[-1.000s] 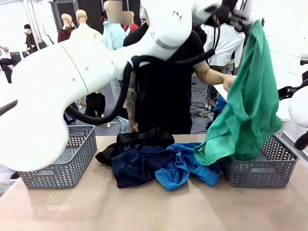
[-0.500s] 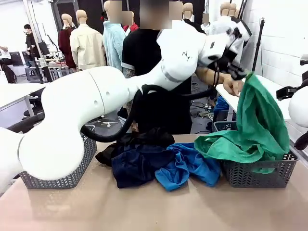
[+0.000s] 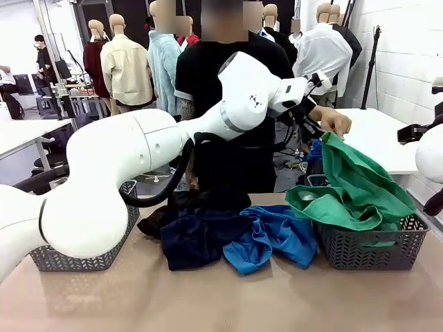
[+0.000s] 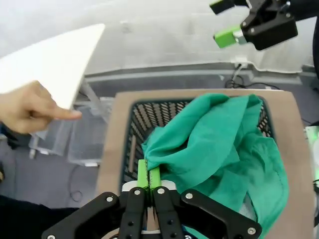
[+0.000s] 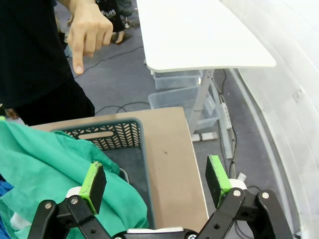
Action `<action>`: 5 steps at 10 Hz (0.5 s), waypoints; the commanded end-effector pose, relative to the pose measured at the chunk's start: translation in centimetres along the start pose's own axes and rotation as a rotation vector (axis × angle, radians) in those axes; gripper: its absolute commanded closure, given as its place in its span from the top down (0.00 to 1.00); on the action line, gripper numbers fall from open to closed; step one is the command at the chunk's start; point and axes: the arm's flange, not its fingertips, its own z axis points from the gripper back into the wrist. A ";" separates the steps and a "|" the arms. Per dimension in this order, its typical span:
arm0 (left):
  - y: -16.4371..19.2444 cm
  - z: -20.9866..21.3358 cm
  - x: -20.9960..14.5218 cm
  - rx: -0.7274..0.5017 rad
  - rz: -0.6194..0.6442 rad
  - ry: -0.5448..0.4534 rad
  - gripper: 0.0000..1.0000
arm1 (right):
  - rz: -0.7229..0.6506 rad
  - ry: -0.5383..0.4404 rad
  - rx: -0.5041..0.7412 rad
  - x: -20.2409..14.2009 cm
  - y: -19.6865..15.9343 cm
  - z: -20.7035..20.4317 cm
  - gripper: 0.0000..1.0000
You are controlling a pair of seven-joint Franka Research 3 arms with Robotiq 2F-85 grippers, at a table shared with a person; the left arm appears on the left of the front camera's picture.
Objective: Sort the tops and bottoms.
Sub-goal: Sort the clothes according to human instructions.
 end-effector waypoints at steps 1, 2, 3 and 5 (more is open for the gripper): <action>8.7 -9.2 7.5 -0.144 0.118 -0.003 0.00 | 0.000 0.007 0.001 0.0 -0.1 -0.1 1.00; 8.0 -9.8 6.0 -0.192 0.152 0.019 0.00 | 0.000 0.007 0.001 0.0 -0.1 -0.1 1.00; 7.5 -10.1 5.0 -0.251 0.181 0.029 0.00 | 0.000 0.007 0.001 0.0 -0.1 -0.1 1.00; 7.1 -11.0 2.2 -0.300 0.285 0.074 0.00 | 0.000 0.007 0.001 0.0 -0.1 -0.1 1.00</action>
